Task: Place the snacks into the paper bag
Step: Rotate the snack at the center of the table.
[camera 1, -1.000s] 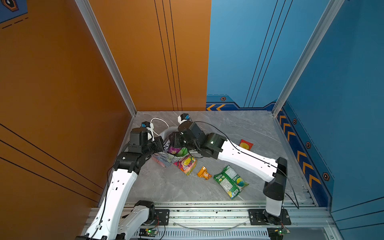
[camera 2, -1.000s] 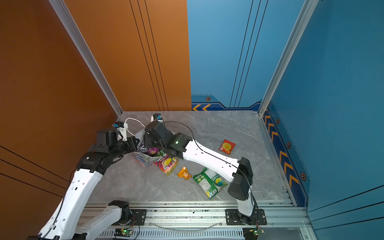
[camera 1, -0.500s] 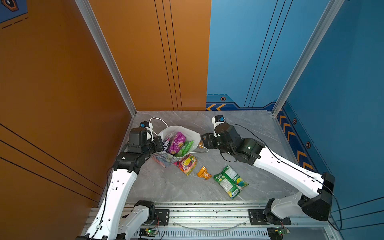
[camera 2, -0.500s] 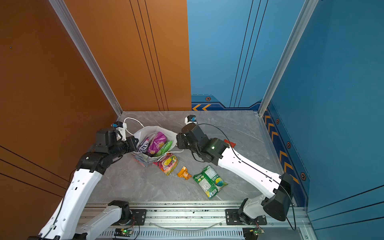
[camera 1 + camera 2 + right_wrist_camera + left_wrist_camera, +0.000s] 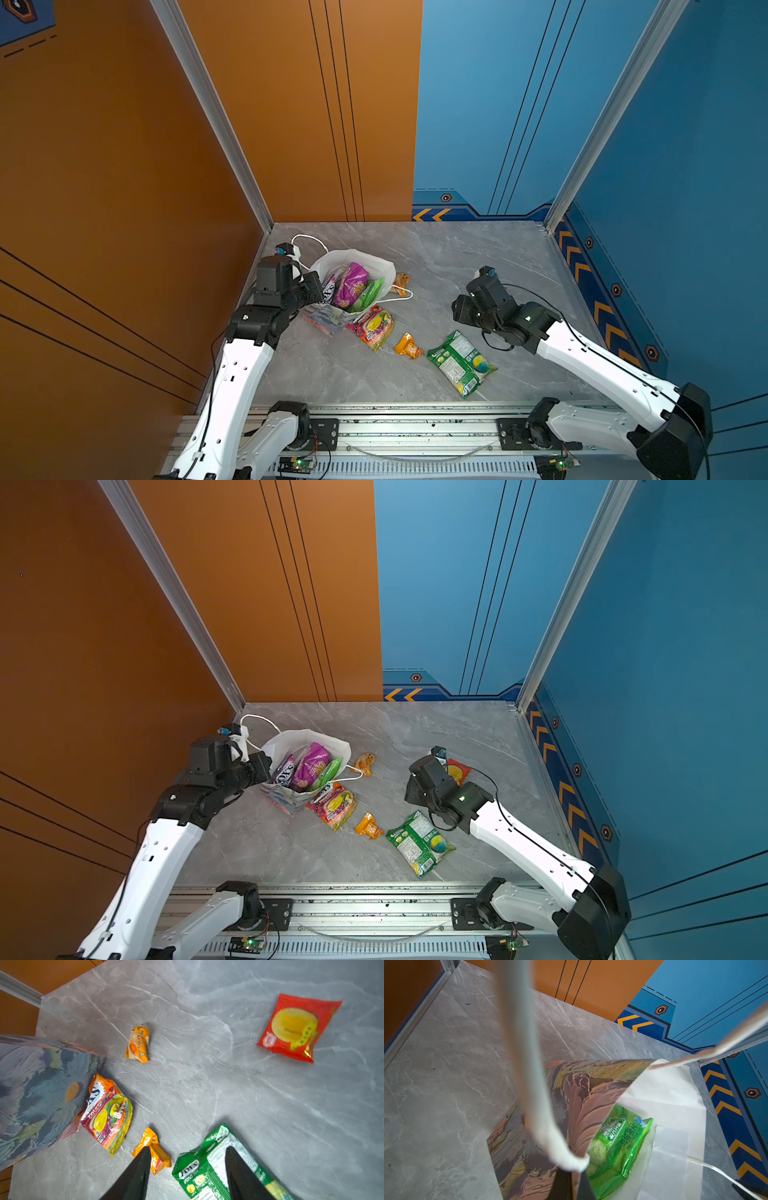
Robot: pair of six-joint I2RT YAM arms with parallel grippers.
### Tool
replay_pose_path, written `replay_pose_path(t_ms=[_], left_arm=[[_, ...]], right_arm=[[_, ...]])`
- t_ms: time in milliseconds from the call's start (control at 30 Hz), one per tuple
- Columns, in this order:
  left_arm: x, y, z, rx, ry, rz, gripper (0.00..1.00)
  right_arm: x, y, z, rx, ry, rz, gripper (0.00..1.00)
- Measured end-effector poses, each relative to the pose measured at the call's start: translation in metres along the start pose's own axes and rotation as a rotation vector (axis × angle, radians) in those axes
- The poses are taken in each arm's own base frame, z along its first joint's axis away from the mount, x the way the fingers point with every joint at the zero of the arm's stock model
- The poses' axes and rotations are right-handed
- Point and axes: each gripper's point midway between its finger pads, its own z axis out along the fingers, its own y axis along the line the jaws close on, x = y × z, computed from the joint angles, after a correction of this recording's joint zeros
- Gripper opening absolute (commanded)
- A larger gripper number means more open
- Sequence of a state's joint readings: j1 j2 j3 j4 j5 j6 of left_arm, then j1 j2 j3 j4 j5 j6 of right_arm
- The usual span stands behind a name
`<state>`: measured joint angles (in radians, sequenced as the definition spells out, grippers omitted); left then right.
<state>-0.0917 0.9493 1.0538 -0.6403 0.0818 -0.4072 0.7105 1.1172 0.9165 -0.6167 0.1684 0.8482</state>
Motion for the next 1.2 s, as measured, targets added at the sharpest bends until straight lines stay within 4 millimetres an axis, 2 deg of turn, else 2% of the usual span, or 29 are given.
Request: replay_pose_path(t_ms=[200, 400, 500, 733, 867, 1033, 1100, 1200], left_arm=[[-0.001, 0.003, 0.000, -0.009, -0.004, -0.006, 0.00], [-0.001, 0.004, 0.000, -0.012, -0.004, -0.008, 0.00], [-0.001, 0.004, 0.000, -0.012, -0.004, -0.008, 0.00], [-0.001, 0.004, 0.000, -0.012, -0.004, -0.008, 0.00], [-0.001, 0.004, 0.000, -0.012, -0.004, -0.008, 0.00], [-0.001, 0.004, 0.000, -0.012, -0.004, -0.008, 0.00], [-0.001, 0.004, 0.000, -0.012, -0.004, -0.008, 0.00], [-0.001, 0.004, 0.000, -0.012, -0.004, -0.008, 0.00]], right_arm=[[0.054, -0.046, -0.010, 0.049, 0.069, 0.125, 0.70], [0.107, -0.073, -0.002, 0.103, 0.145, 0.182, 0.69], [0.124, -0.074, 0.003, 0.125, 0.185, 0.170, 0.71], [0.159, -0.047, 0.022, 0.101, 0.288, 0.101, 0.77], [0.167, -0.041, 0.034, 0.132, 0.328, 0.068, 0.78], [0.161, -0.020, 0.040, 0.127, 0.336, 0.007, 0.79], [0.156, -0.022, 0.043, 0.142, 0.334, -0.013, 0.79], [0.141, -0.040, 0.049, 0.190, 0.325, -0.011, 0.79]])
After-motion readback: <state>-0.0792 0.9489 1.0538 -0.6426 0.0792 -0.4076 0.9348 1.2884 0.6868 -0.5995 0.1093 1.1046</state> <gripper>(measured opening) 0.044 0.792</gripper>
